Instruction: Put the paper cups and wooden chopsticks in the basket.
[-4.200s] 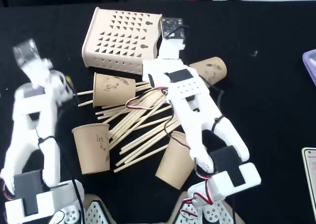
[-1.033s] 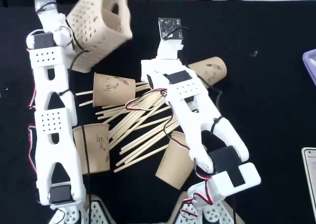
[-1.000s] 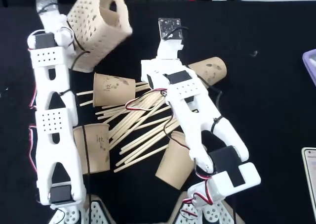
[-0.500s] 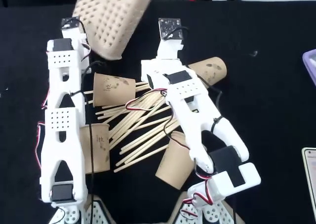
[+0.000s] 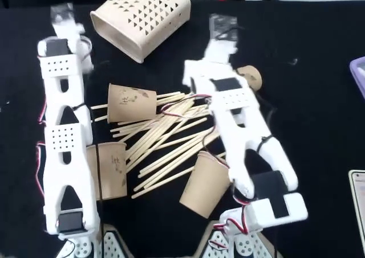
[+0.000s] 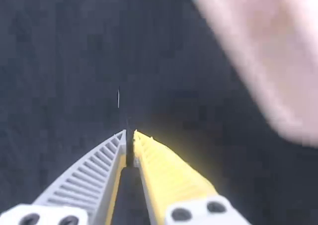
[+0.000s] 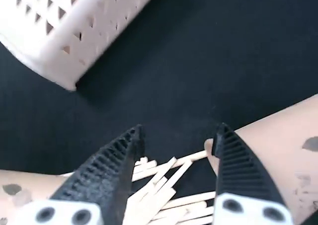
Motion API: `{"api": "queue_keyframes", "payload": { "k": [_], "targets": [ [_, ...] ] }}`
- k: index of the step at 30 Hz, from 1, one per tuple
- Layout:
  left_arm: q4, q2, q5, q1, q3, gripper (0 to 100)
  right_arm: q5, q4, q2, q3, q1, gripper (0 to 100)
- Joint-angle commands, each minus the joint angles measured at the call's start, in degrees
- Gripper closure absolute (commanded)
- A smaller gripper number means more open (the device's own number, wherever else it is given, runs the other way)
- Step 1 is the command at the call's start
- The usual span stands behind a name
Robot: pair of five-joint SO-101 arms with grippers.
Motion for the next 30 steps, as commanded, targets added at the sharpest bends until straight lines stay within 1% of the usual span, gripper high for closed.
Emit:
{"api": "queue_keyframes", "payload": {
  "k": [1, 3, 4, 7, 9, 13, 17, 20, 24, 30],
  "targets": [
    [-14.1, -6.2, 4.5, -0.5, -1.7, 89, 0.5, -1.4, -3.6, 0.7, 0.6, 77.3],
    [-20.5, -6.1, 8.0, -0.3, -0.1, 80, 0.5, -2.7, -3.0, 0.9, -0.4, 77.3],
    [-22.9, -6.1, 10.0, 0.0, 1.3, 77, 0.5, -3.3, -2.7, 1.0, -0.5, 77.3],
    [-29.3, -6.1, 14.7, 0.4, 6.9, 78, 0.6, -3.7, -1.3, 0.7, -0.7, 77.3],
    [-31.5, -6.1, 18.6, 0.4, 10.2, 78, 0.6, -3.7, -0.8, 0.7, -0.7, 77.3],
    [-31.4, -6.2, 28.7, 0.4, 14.1, 78, 0.6, -3.7, -0.7, 0.7, -0.7, 77.3],
    [-27.8, -6.3, 36.0, 0.4, 12.3, 77, 0.6, -3.7, -0.7, 0.7, -0.8, 77.3],
    [-27.4, -6.2, 38.2, 0.2, 9.5, 77, 0.6, -3.7, -0.7, 0.7, -0.8, 77.3],
    [-27.3, -6.4, 38.2, 0.7, 6.8, 76, 0.6, -3.7, -0.7, 0.7, -0.8, 77.3],
    [-27.5, -6.2, 38.2, 6.0, 6.6, 74, 0.6, -3.7, -0.6, 0.7, -0.8, 77.3]
  ]
}}
